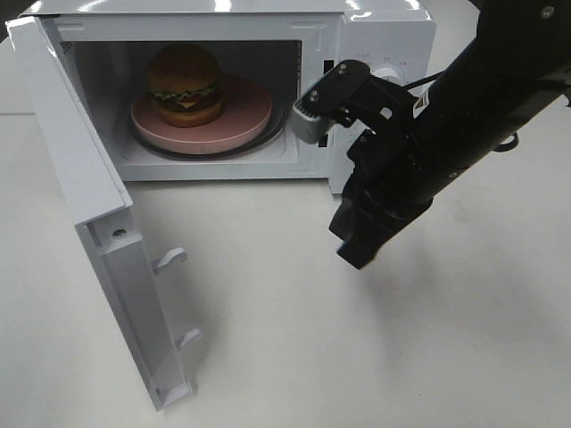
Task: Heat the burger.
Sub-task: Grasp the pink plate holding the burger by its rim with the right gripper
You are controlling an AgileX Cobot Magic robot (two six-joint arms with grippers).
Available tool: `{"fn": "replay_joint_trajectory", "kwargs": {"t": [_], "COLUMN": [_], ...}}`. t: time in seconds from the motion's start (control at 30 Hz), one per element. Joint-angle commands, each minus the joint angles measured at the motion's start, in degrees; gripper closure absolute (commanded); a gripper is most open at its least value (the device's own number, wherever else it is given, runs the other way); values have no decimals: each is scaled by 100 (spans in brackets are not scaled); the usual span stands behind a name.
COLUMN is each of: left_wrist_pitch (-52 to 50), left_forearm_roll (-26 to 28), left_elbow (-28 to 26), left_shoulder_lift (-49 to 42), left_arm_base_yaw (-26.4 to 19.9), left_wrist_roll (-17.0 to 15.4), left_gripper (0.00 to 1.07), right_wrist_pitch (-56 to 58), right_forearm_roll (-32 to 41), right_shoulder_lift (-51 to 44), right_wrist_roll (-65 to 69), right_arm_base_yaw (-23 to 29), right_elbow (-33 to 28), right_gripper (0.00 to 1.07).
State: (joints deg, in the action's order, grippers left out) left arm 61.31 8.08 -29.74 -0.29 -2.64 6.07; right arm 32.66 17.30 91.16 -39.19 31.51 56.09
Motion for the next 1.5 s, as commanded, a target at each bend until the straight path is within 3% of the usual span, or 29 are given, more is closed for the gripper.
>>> {"fn": "replay_joint_trajectory", "kwargs": {"t": [0.03,0.2,0.4,0.5,0.57,0.67,0.7,0.77,0.93,0.97,1.03,1.07,1.13,1.3,1.5], "left_wrist_pitch": [-6,-6,-6,-6,-6,-6,-6,-6,-6,-6,-6,-6,-6,-6,-6], "left_forearm_roll": [-6,-6,-6,-6,-6,-6,-6,-6,-6,-6,-6,-6,-6,-6,-6], "left_elbow": [11,11,11,11,11,11,11,11,11,11,11,11,11,11,11], "left_shoulder_lift": [-97,-97,-97,-97,-97,-97,-97,-97,-97,-97,-97,-97,-97,-97,-97], "left_arm_base_yaw": [-17,-17,-17,-17,-17,-17,-17,-17,-17,-17,-17,-17,-17,-17,-17], "left_wrist_roll": [-17,-17,-17,-17,-17,-17,-17,-17,-17,-17,-17,-17,-17,-17,-17], "left_gripper": [6,6,6,6,6,6,6,6,6,6,6,6,6,6,6], "right_wrist_pitch": [264,378,378,355,315,304,264,218,-166,-166,-424,-424,-458,-441,-424], "right_forearm_roll": [-401,-1100,-1856,-2372,-2979,-3100,-3295,-3323,-3587,-3587,-3782,-3782,-3787,-3879,-4016], "right_shoulder_lift": [-46,-46,-46,-46,-46,-46,-46,-46,-34,-34,6,6,115,281,871], "right_wrist_roll": [-894,-2194,-2796,-2871,-2865,-2865,-2848,-2842,-2573,-2573,-2051,-2051,-1690,-1662,-1404], "right_arm_base_yaw": [-17,-6,-6,0,195,252,372,424,670,670,802,802,871,928,985], "right_elbow": [46,46,46,46,46,46,46,46,46,46,63,63,183,407,1100], "right_gripper": [102,100,98,93,85,82,75,72,48,48,31,31,20,16,17]}}
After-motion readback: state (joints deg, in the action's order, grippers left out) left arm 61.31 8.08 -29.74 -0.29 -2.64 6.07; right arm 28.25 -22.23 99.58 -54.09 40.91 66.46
